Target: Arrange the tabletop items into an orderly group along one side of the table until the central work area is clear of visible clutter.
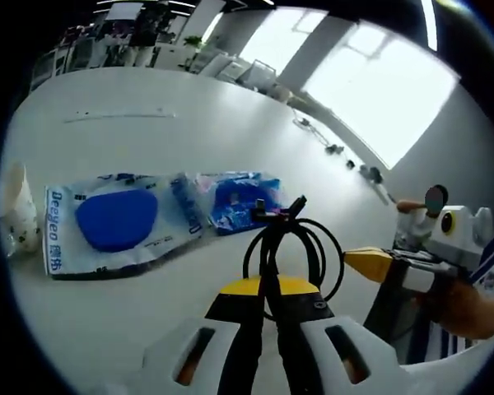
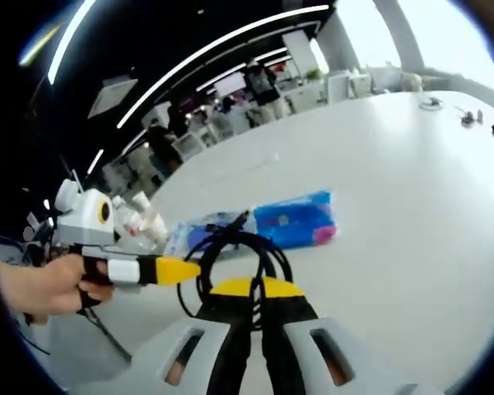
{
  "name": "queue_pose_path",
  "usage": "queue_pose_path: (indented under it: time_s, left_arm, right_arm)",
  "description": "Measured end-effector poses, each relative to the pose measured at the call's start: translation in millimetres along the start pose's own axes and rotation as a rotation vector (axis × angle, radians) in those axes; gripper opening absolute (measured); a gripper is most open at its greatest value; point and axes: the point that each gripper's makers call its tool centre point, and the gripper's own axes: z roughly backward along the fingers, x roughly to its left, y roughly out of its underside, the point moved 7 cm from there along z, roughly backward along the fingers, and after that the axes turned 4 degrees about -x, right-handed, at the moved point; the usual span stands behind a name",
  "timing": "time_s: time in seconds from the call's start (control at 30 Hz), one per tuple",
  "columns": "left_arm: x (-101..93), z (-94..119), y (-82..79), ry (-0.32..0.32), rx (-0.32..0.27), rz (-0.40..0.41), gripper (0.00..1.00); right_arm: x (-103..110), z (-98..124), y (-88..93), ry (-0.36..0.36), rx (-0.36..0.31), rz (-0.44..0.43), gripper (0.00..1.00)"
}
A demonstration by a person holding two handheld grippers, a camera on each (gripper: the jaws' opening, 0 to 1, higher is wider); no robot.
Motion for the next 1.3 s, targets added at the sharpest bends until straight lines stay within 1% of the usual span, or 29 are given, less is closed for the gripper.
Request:
queue_pose_path:
  time_s: [0.5, 0.9, 1.07, 1.3]
  left_arm:
    - [4.5, -15.2, 4.4, -0.024, 0.019, 0.022, 0.0]
    - [10.2, -25.7, 10.2, -0.039, 0.042, 0.043, 0.0]
    - [13.0, -31.0, 12.1, -0.045, 0.062, 0.028, 0.0]
    - [17.2, -34.5, 16.2, -0.073, 0.092, 0.007, 0.01]
  right_arm:
    - [-16.5, -12.1, 2.9, -0.011, 0.036, -0.015, 0.0]
    - [-24.3, -20.0, 9.0, -0.012, 0.064, -0.033, 0.0]
    - [-28.3, -24.3, 12.2, -0.007, 0.08, -0.042, 0.0]
    - [-30.1, -31.3, 15.7, -0.01, 0.099, -0.037, 0.0]
